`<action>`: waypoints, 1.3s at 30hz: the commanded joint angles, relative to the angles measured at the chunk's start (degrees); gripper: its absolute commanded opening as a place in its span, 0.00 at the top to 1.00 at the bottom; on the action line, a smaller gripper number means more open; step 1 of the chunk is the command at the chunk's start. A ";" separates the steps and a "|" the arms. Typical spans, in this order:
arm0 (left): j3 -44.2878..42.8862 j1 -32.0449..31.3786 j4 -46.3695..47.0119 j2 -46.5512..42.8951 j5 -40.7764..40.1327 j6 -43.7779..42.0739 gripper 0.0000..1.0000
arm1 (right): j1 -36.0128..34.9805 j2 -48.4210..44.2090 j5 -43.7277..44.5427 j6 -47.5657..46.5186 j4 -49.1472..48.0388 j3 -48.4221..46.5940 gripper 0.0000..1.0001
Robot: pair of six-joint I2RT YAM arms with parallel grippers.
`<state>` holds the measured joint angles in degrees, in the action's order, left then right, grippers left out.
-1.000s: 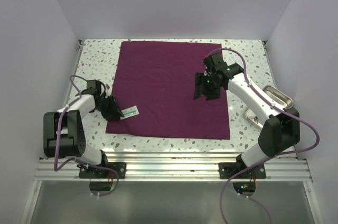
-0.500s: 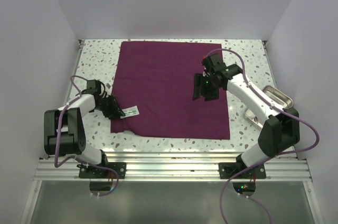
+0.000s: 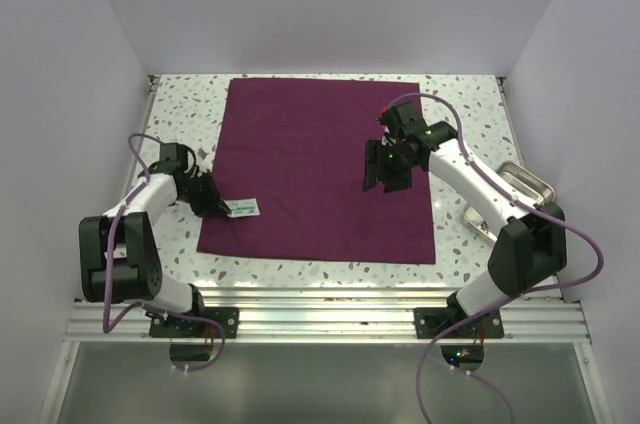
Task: Prepare the surgical pack
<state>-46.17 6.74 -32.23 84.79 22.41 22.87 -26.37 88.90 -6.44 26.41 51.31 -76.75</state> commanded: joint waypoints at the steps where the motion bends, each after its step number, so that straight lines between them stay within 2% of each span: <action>1: -3.31 0.47 -1.00 -2.97 2.97 -1.25 1.00 | -0.52 1.79 -6.03 -1.19 -2.09 -1.56 0.40; 6: -6.20 -2.33 2.07 -6.12 9.66 -2.13 1.00 | -1.92 5.84 -22.71 -5.65 -8.76 -3.58 0.32; 7: -6.56 -3.13 3.13 -6.65 13.23 -2.83 1.00 | -2.02 6.28 -28.83 -6.19 -10.34 -3.76 0.30; 10: -7.09 -6.30 6.56 -7.71 20.90 -4.06 1.00 | -2.11 7.33 -38.36 -7.95 -18.16 -3.93 0.25; 12: -7.88 -10.67 6.74 -8.50 23.80 -5.90 1.00 | -2.11 8.74 -41.01 -9.45 -21.24 -4.63 0.21; 15: -7.62 -13.06 7.01 -9.99 27.59 -6.96 1.00 | -2.11 12.33 -45.67 -13.21 -20.38 -7.88 0.16; 18: -7.44 -15.17 5.78 -10.52 31.44 -9.77 1.00 | -2.19 14.62 -49.10 -17.27 -18.09 -12.18 0.15; 23: -6.47 -19.39 8.76 -11.58 36.46 -9.25 1.00 | -5.17 18.14 -54.81 -19.99 -15.63 -14.30 0.16; 28: -7.09 -21.33 9.99 -11.84 40.78 -8.46 1.00 | -8.87 20.16 -55.35 -20.26 -15.36 -13.95 0.19; 31: -7.26 -21.95 10.43 -11.67 41.13 -8.28 1.00 | -10.10 20.43 -57.28 -21.49 -12.92 -13.43 0.27; 32: -7.44 -21.95 10.34 -11.41 40.96 -8.37 1.00 | -10.37 19.91 -58.33 -21.58 -12.64 -12.73 0.32; 34: -7.97 -21.95 10.52 -11.14 41.22 -8.37 1.00 | -10.63 17.90 -58.95 -20.71 -15.08 -8.43 0.37; 36: -7.97 -21.86 12.53 -10.79 41.48 -6.97 1.00 | -10.54 15.52 -59.13 -18.95 -16.24 -4.66 0.56; 37: -8.40 -21.86 12.37 -10.62 40.96 -6.97 1.00 | -10.54 15.16 -59.04 -18.68 -16.15 -3.94 0.69; 38: -8.76 -21.77 11.67 -9.92 40.08 -7.23 0.87 | -10.46 14.46 -59.13 -17.90 -16.67 -3.24 0.91; 39: -9.19 -21.60 10.79 -9.65 36.86 -7.92 0.77 | -10.37 14.11 -58.52 -16.76 -17.55 -1.84 1.00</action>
<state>-52.34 -14.94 -23.22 74.70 60.84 15.38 -37.17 107.31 -63.72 7.64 35.55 -81.17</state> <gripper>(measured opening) 0.124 0.107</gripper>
